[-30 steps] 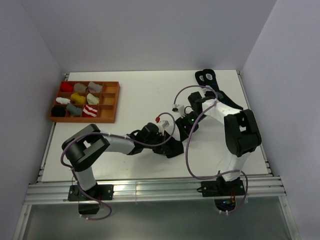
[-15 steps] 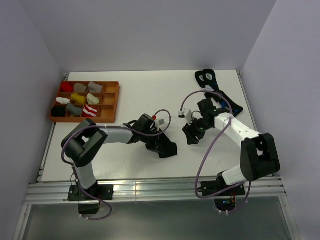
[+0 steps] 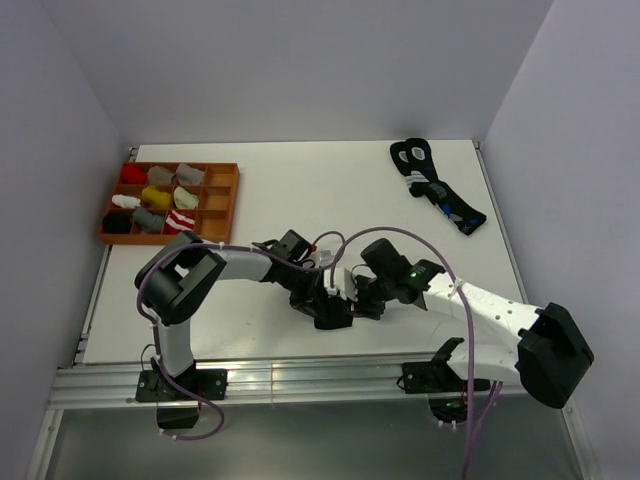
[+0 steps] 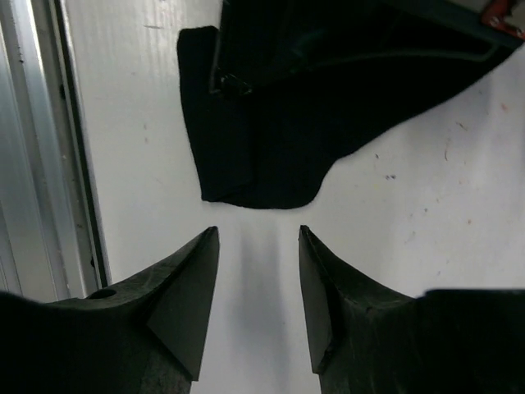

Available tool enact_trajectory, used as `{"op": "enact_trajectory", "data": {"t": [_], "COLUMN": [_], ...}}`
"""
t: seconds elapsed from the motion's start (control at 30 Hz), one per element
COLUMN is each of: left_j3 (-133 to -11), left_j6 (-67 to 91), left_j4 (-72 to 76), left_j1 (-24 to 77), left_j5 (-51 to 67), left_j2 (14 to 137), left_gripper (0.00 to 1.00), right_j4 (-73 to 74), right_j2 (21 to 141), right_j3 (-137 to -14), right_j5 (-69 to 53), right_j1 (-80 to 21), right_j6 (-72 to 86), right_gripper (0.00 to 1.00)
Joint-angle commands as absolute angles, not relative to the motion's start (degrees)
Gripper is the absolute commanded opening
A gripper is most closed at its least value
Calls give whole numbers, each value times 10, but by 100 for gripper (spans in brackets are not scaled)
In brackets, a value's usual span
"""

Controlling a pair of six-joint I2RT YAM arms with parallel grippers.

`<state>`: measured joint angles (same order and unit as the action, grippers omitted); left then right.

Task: Roll the socks
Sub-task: Roll the sock at the center of the board.

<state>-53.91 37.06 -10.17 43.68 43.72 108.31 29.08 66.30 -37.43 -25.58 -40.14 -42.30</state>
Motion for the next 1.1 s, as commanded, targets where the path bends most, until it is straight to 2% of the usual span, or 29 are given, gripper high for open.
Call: {"op": "enact_trajectory", "data": {"t": [0.0, 0.5, 1.07], "left_j3": [-526, -548, -567], "left_j6": [336, 330, 311], "left_j4": [-172, -185, -204], "left_j1": [435, 427, 425], "left_j5": [389, 394, 402], "left_j2": [1111, 1123, 1132], "left_gripper": [0, 0, 0], "right_j4": [256, 227, 174], "right_j2": [653, 727, 785], "right_j3": [-374, -378, -364], "right_j5": [-244, -186, -121], "right_j1": [-431, -566, -622], "right_j6": [-438, -430, -426], "right_gripper": [50, 47, 45]}}
